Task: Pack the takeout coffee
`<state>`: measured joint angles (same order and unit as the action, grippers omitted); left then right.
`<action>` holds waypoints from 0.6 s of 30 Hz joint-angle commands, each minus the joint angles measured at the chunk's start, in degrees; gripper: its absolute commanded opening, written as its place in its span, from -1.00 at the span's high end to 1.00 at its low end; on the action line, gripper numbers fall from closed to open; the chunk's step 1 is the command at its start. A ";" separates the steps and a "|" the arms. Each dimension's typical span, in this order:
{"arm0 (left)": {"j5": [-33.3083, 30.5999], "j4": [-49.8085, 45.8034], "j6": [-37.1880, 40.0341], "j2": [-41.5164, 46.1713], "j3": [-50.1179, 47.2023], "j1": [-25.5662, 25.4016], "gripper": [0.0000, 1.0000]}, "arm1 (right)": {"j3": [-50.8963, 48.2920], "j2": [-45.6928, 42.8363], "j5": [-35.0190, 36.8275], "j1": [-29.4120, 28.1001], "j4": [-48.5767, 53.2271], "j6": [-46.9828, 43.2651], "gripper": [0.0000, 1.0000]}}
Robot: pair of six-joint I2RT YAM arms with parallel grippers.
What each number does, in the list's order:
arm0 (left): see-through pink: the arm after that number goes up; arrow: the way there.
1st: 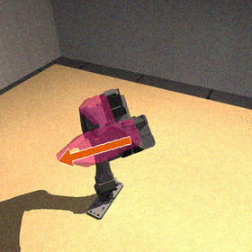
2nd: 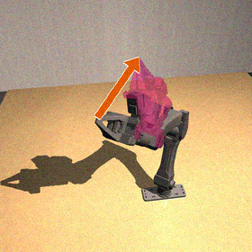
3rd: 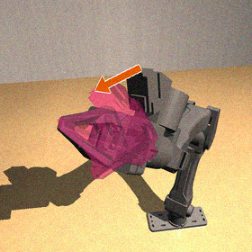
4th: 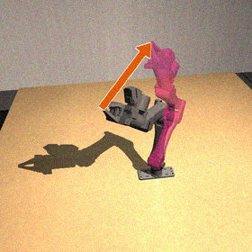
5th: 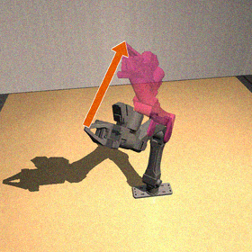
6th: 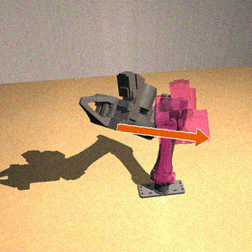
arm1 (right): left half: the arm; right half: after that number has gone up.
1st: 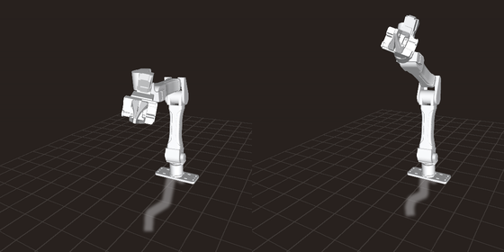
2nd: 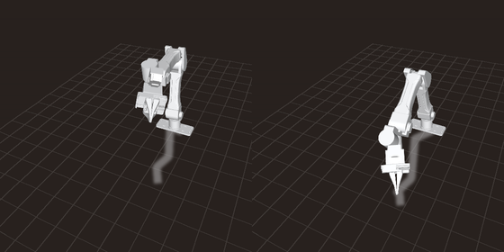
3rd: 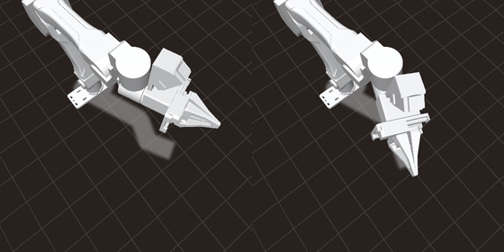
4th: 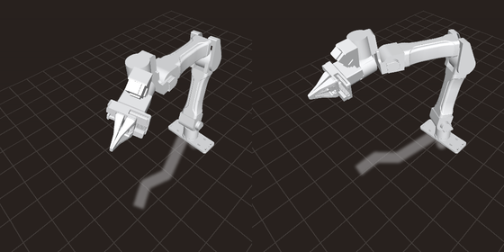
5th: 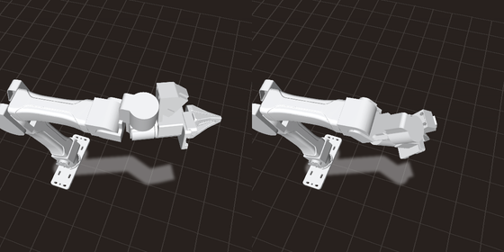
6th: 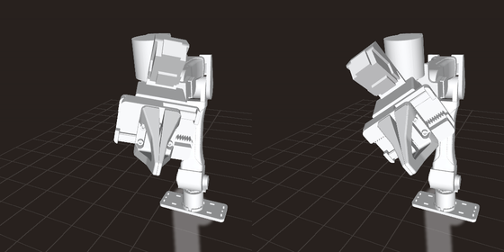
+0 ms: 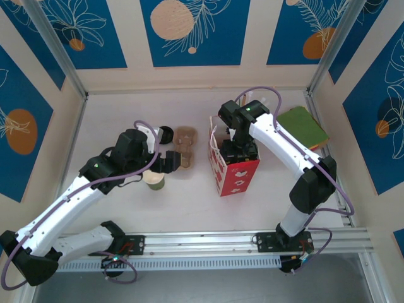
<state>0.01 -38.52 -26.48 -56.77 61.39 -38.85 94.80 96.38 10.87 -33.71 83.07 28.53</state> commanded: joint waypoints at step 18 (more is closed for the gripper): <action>1.06 0.81 0.99 0.58 -0.17 0.65 -1.00 | -4.28 -1.97 -1.12 0.82 -2.27 -0.32 -0.30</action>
<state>0.01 -38.52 -26.48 -56.77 61.36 -38.85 91.35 96.14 10.87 -33.23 80.49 28.53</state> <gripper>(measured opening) 0.998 0.648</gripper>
